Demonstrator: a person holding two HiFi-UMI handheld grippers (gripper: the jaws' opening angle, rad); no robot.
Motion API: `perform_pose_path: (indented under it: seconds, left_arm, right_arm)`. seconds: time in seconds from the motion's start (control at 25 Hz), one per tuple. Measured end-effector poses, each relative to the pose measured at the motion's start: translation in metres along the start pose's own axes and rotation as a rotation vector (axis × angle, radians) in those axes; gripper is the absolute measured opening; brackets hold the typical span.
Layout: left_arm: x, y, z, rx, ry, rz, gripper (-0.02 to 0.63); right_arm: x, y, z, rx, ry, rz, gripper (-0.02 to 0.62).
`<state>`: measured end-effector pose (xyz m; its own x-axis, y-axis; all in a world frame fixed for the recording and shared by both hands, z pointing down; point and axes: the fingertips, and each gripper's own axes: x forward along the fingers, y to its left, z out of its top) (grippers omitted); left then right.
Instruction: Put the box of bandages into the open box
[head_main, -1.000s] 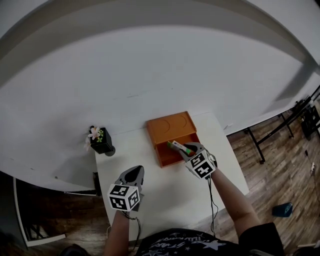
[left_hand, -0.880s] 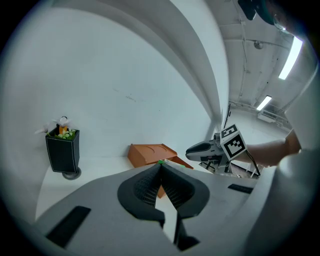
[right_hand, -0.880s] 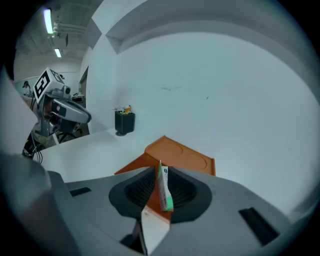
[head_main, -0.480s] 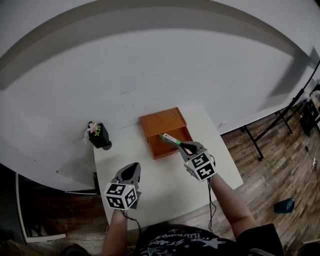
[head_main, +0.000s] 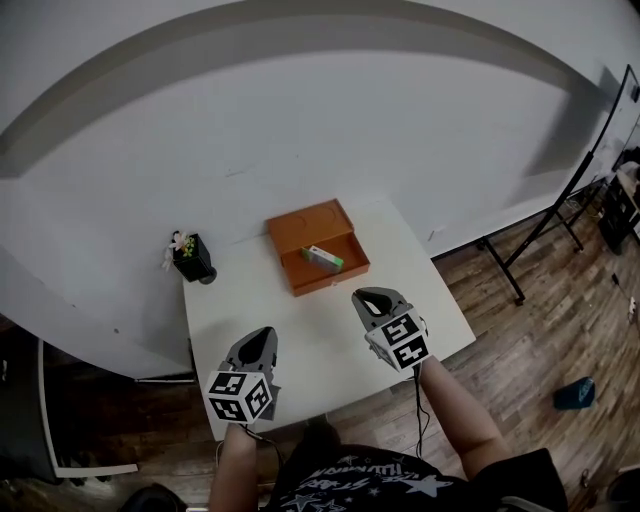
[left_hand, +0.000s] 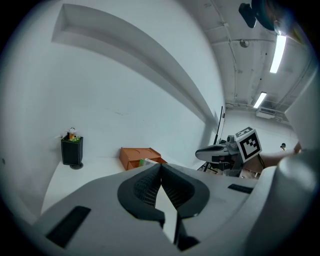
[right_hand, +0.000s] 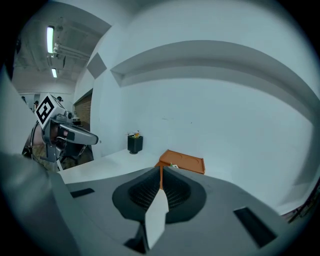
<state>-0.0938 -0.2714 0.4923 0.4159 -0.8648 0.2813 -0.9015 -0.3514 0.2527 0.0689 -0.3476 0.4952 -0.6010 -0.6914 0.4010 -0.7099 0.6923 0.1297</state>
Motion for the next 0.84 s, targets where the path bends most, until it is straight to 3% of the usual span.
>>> perform_pose_path:
  seconds: [0.44, 0.84]
  left_arm:
    - [-0.067, -0.067, -0.044, 0.003, -0.003, 0.008, 0.020]
    - [-0.128, -0.122, -0.090, -0.011, 0.028, 0.002, 0.020]
  right_arm:
    - [-0.097, 0.046, -0.038, 0.051, -0.052, -0.008, 0.051]
    - [-0.181, 0.086, -0.082, 0.108, -0.033, -0.018, 0.051]
